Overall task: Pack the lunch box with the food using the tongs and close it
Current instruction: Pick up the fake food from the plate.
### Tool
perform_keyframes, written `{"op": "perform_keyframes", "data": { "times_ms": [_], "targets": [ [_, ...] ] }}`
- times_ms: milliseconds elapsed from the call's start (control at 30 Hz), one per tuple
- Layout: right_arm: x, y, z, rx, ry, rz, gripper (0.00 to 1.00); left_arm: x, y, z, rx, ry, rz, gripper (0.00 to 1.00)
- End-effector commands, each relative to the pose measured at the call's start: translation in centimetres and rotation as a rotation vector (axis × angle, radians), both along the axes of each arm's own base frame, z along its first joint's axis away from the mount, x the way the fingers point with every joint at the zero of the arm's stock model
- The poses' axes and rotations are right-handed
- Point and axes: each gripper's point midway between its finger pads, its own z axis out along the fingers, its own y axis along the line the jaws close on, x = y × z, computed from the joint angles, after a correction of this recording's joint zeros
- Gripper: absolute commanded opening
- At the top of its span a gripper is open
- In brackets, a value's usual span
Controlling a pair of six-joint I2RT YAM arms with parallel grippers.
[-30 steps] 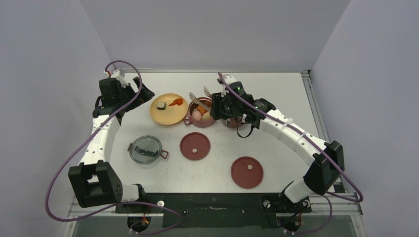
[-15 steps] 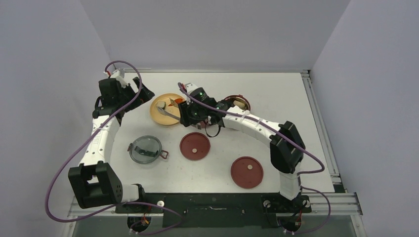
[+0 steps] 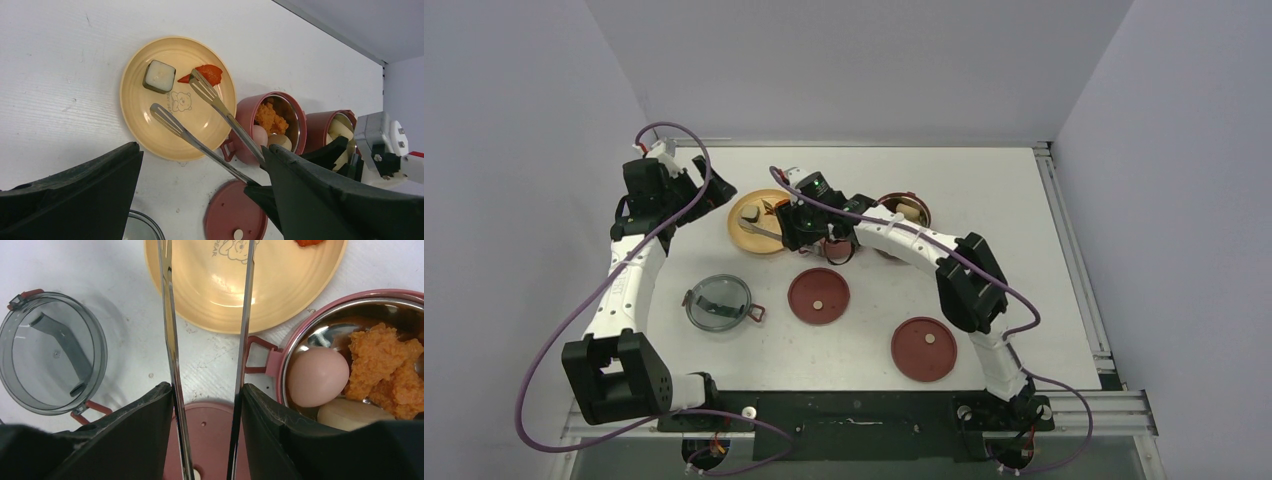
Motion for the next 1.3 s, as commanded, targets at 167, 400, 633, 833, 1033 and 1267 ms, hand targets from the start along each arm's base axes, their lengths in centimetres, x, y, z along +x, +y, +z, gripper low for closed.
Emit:
{"op": "perform_keyframes", "data": {
  "times_ms": [167,400,633,833,1033,1267],
  "targets": [
    [2.7,1.3,0.1,0.028,-0.039,0.02,0.47,0.5,-0.3,2.6,0.005,-0.093,-0.018,0.97],
    [3.7,1.9,-1.4,0.013,-0.041,0.029,0.44,0.5,-0.2,2.5,0.004,-0.092,-0.019,0.97],
    [3.8,2.6,-1.6,0.031,-0.037,0.044,0.36,0.5,-0.3,2.5,0.002,-0.089,-0.022,0.97],
    [3.7,2.7,-0.4,0.049,-0.046,0.039,0.27,0.5,-0.3,2.5,0.001,-0.09,-0.023,0.97],
    [2.9,2.5,2.7,0.09,-0.084,0.033,0.22,0.5,-0.3,2.6,0.002,-0.093,-0.021,0.97],
    [1.2,0.3,7.5,0.124,-0.134,-0.009,0.2,0.4,0.0,2.8,0.008,-0.098,-0.011,0.97]
  ]
}}
